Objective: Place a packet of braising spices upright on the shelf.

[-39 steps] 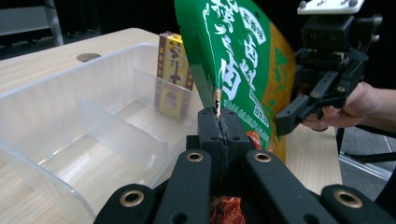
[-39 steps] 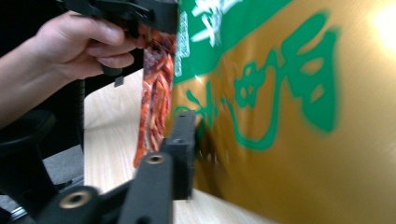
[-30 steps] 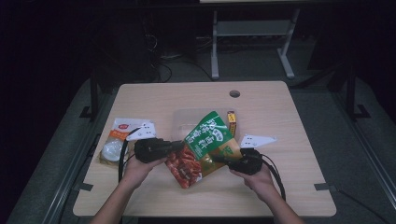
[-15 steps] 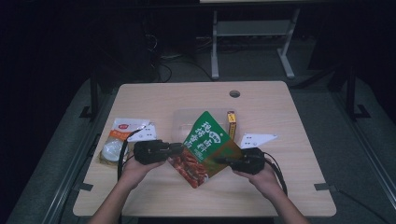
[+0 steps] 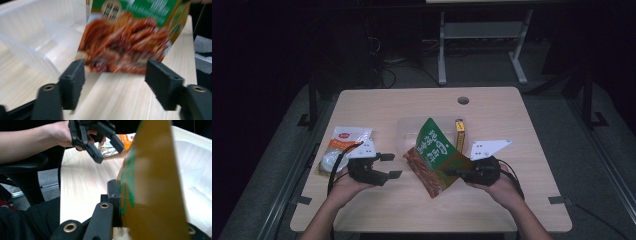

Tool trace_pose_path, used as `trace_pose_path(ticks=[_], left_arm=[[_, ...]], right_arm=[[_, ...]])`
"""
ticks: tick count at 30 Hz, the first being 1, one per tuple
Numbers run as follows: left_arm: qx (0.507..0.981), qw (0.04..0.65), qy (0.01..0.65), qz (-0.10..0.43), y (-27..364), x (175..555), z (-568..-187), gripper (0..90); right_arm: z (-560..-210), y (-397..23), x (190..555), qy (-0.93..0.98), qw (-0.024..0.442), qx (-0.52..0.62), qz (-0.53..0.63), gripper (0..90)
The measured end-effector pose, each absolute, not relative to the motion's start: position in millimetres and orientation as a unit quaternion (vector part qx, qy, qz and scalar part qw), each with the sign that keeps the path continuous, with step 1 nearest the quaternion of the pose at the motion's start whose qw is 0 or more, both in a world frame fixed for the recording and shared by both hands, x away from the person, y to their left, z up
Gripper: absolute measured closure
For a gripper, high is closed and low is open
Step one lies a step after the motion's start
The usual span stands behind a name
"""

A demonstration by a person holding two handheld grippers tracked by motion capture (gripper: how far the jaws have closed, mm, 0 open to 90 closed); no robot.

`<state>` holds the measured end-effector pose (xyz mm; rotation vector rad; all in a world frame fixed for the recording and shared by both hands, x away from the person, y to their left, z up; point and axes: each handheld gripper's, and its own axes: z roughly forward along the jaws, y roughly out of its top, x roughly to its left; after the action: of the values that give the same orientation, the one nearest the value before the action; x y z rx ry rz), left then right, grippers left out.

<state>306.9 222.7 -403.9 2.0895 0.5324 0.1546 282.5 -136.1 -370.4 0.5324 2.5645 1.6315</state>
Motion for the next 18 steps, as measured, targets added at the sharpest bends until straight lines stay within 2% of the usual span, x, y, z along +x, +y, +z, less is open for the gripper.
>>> trace_pose_path(ticks=[10, 18], left_arm=[[0.887, 0.406, 0.215, 0.046, 219.2, 292.3, -429.0, 16.0], [0.895, 0.39, 0.214, 0.034, 212.7, 289.3, -442.4, 15.1]], right_arm=[[-346.9, -141.7, 283.7, 0.836, 0.036, 0.16, 0.523, 89.9], [-322.6, -143.6, 290.4, 0.839, 0.05, 0.152, 0.52, 89.9]])
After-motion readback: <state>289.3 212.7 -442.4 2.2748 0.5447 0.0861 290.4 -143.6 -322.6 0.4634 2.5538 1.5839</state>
